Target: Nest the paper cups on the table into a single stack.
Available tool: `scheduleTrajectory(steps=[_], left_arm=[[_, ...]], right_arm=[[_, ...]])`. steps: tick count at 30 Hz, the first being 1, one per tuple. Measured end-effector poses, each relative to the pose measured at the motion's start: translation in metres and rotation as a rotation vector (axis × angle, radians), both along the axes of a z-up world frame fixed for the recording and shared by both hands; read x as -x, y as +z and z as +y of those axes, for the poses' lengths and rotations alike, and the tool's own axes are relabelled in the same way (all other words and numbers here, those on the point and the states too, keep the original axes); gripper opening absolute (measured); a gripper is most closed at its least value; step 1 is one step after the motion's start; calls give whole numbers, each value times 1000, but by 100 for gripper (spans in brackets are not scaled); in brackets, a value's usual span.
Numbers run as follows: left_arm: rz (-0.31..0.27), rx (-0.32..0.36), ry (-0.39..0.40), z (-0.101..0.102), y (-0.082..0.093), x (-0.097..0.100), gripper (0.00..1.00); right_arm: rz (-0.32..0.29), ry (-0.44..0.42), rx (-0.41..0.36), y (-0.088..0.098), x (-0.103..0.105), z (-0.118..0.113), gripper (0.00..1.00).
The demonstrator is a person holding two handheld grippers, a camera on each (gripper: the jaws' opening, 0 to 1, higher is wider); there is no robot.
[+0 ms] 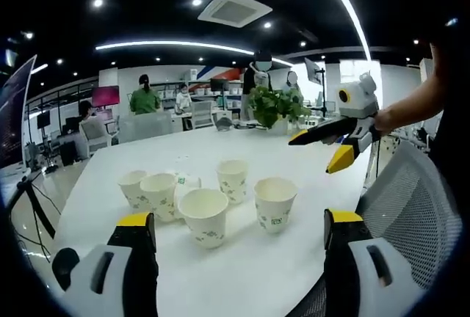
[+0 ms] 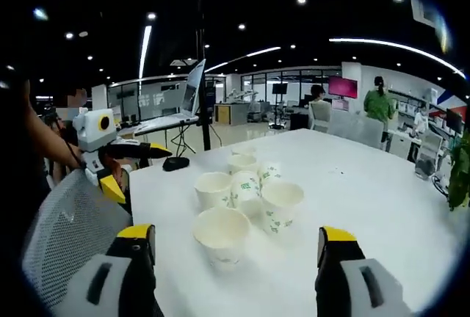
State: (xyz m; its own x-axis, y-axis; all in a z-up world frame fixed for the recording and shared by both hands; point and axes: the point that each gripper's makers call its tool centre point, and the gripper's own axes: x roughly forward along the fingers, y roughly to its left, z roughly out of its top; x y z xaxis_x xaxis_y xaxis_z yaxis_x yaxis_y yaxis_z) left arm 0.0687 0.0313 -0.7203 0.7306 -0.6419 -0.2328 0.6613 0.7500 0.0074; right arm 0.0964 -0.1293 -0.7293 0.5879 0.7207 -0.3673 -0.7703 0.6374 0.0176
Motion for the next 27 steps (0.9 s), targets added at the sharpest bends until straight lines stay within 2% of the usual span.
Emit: scheduleTrajectory(steps=[6,10,12,17,22,27], left_arm=[[1,5,-4,0,1,1,92],[31,17,-14,-1,-1,2,87],[26,16,-21,-1,0,2,88],[23,16,-14,3,0,-3,91],[12,-6,-24,2,5,-8,99],[-2,-17,-18,6,17,-14,97]], right_arm=[[9,-81,-9,-3,7,-24,98],[9,-102,7,-5,16,-33,99],[-9,-112,19,-4,20,-36,100],[-11,-140,-9,-4,25,-41,100],[-27,-164,-32,-3,25,-42,99],[-40,-168,-21,-2,25,-42,98]])
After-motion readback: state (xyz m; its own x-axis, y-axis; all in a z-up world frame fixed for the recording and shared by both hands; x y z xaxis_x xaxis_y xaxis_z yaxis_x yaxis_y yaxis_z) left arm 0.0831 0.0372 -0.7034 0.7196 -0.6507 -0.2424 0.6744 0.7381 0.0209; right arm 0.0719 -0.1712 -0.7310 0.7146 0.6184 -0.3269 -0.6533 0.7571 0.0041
